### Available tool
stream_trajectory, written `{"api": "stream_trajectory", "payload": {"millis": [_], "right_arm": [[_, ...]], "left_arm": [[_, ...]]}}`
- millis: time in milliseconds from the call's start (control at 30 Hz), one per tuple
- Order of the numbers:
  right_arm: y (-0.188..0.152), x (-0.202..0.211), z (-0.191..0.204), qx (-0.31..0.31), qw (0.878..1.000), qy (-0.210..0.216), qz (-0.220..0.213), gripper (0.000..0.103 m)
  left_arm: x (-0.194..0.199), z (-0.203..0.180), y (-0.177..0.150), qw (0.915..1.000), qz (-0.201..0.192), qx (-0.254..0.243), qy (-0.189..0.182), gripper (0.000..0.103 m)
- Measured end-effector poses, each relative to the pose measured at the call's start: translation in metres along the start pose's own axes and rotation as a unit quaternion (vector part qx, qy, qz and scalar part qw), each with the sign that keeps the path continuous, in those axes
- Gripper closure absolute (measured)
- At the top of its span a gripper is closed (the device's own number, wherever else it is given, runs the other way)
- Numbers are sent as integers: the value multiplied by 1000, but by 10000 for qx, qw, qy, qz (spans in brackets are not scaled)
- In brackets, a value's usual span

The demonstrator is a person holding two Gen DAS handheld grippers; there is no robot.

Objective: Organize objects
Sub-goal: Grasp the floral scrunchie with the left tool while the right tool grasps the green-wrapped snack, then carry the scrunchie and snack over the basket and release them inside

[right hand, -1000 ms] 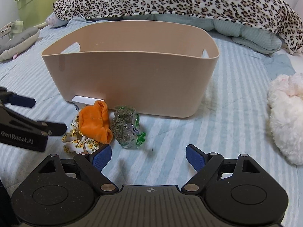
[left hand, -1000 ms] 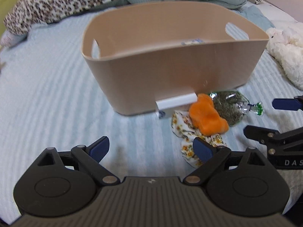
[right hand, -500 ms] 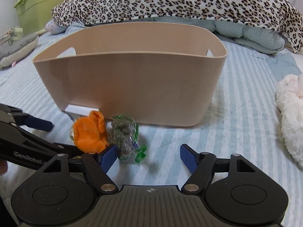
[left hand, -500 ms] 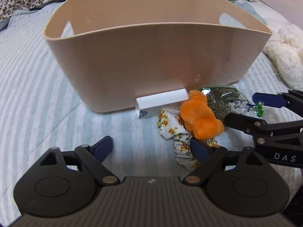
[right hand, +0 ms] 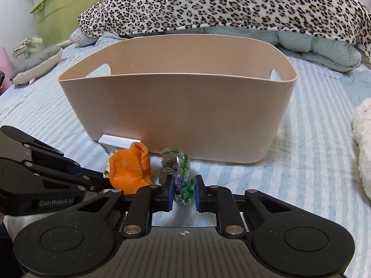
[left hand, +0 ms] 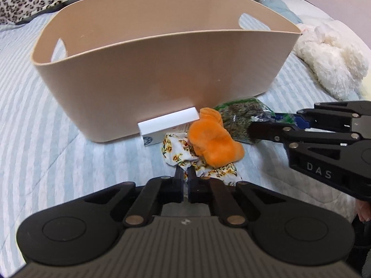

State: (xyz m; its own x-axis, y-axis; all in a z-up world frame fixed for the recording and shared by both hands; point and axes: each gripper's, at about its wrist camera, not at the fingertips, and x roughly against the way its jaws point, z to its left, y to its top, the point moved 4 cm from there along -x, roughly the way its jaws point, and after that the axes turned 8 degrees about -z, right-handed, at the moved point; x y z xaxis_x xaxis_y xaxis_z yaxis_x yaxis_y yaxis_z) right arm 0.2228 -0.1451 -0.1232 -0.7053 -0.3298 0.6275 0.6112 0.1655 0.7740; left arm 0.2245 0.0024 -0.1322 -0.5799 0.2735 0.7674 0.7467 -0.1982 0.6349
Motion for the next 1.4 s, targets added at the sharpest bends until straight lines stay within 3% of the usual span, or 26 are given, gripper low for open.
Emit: {"api": "stream_trajectory", "payload": {"millis": [367, 867, 1400], "right_arm": [[1, 28, 2, -106, 9999, -33, -74, 92], [14, 82, 3, -57, 9989, -215, -413, 92], [65, 145, -6, 5, 9901, -478, -1318, 92]], "left_arm": [[34, 5, -2, 9990, -136, 72, 416, 100], [86, 7, -6, 9965, -505, 111, 652, 100], [155, 9, 31, 9874, -1315, -11, 882, 100]]}}
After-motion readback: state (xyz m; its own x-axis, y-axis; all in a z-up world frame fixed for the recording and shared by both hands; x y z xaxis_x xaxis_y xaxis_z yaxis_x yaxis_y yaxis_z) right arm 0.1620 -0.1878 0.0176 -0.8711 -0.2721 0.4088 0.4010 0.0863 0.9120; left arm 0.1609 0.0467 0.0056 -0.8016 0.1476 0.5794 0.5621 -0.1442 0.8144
